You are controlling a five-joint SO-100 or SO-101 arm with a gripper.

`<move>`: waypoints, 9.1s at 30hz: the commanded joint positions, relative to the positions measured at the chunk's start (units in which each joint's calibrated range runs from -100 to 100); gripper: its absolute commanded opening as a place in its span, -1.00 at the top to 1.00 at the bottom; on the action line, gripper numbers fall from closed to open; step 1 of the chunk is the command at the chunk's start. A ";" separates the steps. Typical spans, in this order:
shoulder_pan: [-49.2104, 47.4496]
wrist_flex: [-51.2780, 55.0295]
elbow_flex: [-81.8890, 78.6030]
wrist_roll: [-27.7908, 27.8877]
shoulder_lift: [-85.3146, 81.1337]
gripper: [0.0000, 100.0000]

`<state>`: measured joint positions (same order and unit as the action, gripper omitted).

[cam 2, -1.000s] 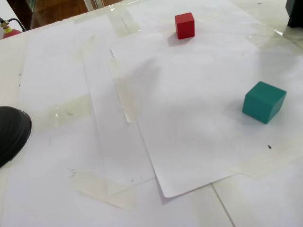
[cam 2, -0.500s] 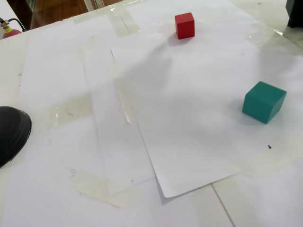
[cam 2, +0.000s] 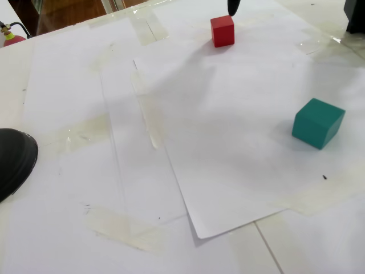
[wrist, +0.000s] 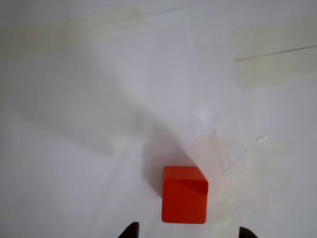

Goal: Put the red cube on the top of the blue cube.

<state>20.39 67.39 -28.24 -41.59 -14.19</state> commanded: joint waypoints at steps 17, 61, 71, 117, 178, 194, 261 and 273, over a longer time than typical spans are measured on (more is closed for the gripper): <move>0.27 -7.66 -0.49 0.15 6.55 0.35; 1.10 -12.88 -2.67 -0.34 14.36 0.54; 1.18 -13.53 -2.85 -0.15 13.84 0.61; -25.01 19.98 8.77 -8.06 -16.80 0.74; -49.69 2.53 6.32 -15.73 4.66 0.76; -49.84 -3.75 2.05 -15.29 7.15 0.76; -25.92 28.86 -20.01 -4.93 -65.38 0.99; -21.30 21.20 -35.08 -3.13 -83.24 0.99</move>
<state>-2.49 93.49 -60.33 -44.57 -92.89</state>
